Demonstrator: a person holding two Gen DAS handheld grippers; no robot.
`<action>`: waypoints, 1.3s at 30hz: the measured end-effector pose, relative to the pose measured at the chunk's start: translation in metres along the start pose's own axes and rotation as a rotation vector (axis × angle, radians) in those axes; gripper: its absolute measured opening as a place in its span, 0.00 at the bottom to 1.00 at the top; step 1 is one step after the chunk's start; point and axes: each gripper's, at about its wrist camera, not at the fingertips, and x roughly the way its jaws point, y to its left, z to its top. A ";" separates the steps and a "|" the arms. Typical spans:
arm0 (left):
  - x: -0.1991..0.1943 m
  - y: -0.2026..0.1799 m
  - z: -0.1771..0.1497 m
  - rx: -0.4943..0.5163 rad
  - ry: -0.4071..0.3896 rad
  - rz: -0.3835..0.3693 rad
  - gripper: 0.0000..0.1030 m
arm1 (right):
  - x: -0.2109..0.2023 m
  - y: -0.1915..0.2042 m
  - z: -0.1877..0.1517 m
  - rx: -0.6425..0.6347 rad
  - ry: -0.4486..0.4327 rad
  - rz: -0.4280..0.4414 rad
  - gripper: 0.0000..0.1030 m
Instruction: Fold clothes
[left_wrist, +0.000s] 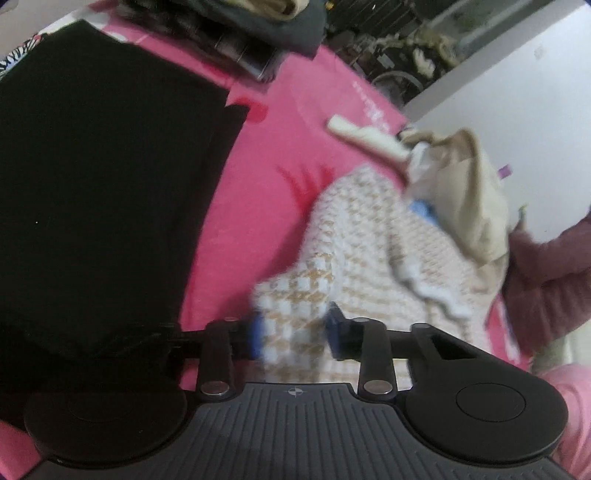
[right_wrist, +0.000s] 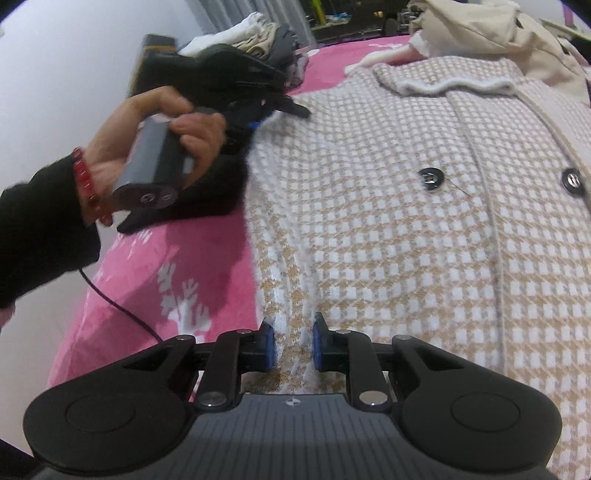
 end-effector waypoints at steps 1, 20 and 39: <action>-0.004 -0.003 -0.001 0.000 -0.012 -0.005 0.27 | -0.002 -0.003 0.000 0.010 -0.005 0.004 0.20; 0.001 -0.149 -0.030 0.198 -0.087 -0.090 0.14 | -0.080 -0.068 0.006 0.217 -0.201 -0.039 0.18; 0.073 -0.278 -0.089 0.436 -0.030 -0.221 0.06 | -0.143 -0.180 -0.004 0.448 -0.328 -0.091 0.17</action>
